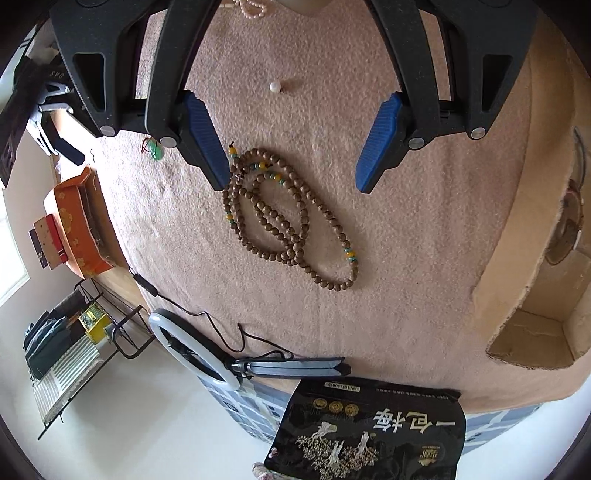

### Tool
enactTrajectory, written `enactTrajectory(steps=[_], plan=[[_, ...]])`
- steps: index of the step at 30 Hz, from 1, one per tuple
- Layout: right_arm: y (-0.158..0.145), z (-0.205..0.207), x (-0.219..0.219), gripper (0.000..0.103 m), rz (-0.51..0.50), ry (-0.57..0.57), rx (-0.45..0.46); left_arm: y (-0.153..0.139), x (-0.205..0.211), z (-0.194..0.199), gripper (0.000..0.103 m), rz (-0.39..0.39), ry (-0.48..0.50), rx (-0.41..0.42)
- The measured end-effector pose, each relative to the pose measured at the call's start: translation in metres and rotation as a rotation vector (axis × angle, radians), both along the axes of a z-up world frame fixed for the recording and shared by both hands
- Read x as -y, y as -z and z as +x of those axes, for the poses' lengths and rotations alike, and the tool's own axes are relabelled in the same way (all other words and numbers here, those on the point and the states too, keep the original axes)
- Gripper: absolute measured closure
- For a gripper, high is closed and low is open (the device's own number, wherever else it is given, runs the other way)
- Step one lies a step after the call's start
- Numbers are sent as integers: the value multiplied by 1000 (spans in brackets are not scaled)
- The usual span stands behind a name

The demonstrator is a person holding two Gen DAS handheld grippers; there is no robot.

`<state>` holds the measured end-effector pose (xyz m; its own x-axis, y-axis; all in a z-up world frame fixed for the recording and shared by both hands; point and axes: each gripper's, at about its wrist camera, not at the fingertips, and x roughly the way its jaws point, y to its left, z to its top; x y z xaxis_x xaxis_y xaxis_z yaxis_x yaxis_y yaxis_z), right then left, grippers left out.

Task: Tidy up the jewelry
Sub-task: 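Withdraw both tools from box, moving left tool toward brown prayer beads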

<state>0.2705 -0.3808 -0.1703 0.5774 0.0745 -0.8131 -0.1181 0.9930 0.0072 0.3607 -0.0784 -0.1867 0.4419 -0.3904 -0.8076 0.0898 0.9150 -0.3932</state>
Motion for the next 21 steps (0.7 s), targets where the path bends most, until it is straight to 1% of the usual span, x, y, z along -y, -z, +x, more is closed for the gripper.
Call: enactTrajectory(steps=[5, 8, 12, 14, 16, 18, 21], plan=[[11, 7, -1, 3, 13, -13, -22, 21, -6, 21, 30, -80, -57, -68], [15, 11, -2, 3, 13, -19, -29, 30, -6, 30, 30, -86, -73, -92], [21, 16, -3, 5, 26, -25, -46, 32, 2, 36, 29, -53, -59, -82], [24, 18, -3, 8, 37, -29, -57, 31, 9, 38, 22, -44, -49, -81], [27, 20, -4, 8, 52, -33, -68, 29, 18, 41, 18, -26, -31, -78], [29, 21, -5, 9, 65, -37, -79, 29, 30, 42, 16, 13, -9, -74], [32, 22, -6, 14, 82, -46, -94, 29, 49, 45, 12, 100, 19, -66]])
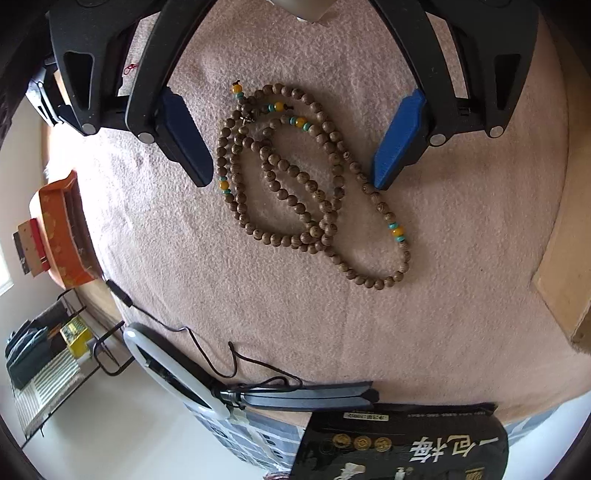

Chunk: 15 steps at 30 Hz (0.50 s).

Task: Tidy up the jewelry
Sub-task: 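Withdraw both tools from box, moving left tool toward brown prayer beads, then close left tool on brown prayer beads while right tool grips green jade pendant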

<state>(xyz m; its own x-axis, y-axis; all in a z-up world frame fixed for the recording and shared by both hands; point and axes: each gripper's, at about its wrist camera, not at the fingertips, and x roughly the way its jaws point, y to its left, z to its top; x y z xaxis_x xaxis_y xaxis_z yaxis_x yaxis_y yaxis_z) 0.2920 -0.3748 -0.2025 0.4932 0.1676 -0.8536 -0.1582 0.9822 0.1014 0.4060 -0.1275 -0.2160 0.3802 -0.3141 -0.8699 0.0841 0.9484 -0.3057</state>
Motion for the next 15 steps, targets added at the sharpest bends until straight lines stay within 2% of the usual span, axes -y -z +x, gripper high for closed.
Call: enactTrajectory(steps=[9, 15], plan=[[6, 0, -9, 19, 16, -61, -8, 5, 39, 1, 12, 177, 56, 31], [15, 3, -21, 29, -13, -98, -21, 12, 53, 5, 10, 259, 52, 56]])
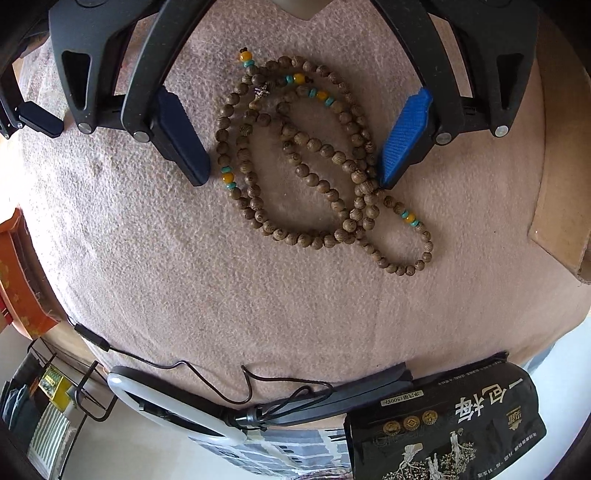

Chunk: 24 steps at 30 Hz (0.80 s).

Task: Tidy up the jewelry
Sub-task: 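Close left tool on brown prayer beads while right tool grips green jade pendant, then lift and carry prayer beads and jade pendant with both tools over the box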

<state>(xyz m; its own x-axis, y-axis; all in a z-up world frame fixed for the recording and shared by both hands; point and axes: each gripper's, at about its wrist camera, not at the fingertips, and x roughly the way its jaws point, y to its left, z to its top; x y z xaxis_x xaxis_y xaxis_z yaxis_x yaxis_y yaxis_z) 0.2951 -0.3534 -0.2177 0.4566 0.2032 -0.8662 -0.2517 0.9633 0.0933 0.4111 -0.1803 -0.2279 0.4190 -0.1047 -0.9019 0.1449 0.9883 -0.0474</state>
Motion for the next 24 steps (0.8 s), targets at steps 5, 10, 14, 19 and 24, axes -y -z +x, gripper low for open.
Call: enactTrajectory(steps=[5, 10, 14, 19, 24], plan=[[3, 5, -8, 46, -39, -19, 0, 1, -1, 2, 10, 5, -18, 12], [3, 9, -13, 70, -66, -40, -12, 1, -2, 0, 21, 10, -4, 35], [3, 9, -14, 84, -57, -44, -21, -4, -13, -2, 50, -11, -14, 39], [3, 8, -14, 90, -46, -24, -29, -7, -32, 0, 85, -74, -35, 12], [-1, 6, -14, 91, -32, -9, -31, -10, -50, -5, 92, -148, -54, -13]])
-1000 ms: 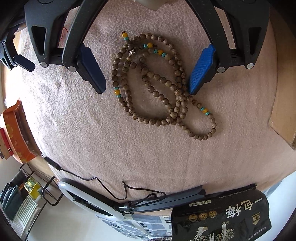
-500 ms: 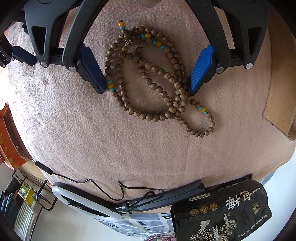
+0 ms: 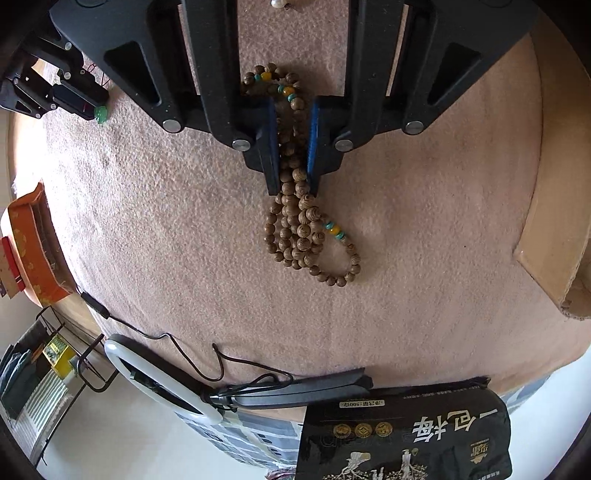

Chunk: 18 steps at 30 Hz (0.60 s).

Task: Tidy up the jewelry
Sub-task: 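Lift and carry prayer beads and jade pendant with both tools over the box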

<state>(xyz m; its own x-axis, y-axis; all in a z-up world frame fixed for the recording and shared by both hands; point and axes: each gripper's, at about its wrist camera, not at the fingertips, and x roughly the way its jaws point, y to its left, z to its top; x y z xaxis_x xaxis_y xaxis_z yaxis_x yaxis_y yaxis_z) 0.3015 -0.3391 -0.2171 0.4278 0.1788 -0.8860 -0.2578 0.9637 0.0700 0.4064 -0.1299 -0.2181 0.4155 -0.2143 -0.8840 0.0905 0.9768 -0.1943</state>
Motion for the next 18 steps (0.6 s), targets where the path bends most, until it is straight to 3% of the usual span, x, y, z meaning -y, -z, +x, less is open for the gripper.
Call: enactTrajectory(steps=[8, 18], plan=[[-13, -5, 2, 91, 25, 25, 17, -12, -16, -19, 92, -7, 4, 19], [-41, -14, 12, 91, 86, 73, 48, -50, -36, -47, 92, -12, 14, 92]])
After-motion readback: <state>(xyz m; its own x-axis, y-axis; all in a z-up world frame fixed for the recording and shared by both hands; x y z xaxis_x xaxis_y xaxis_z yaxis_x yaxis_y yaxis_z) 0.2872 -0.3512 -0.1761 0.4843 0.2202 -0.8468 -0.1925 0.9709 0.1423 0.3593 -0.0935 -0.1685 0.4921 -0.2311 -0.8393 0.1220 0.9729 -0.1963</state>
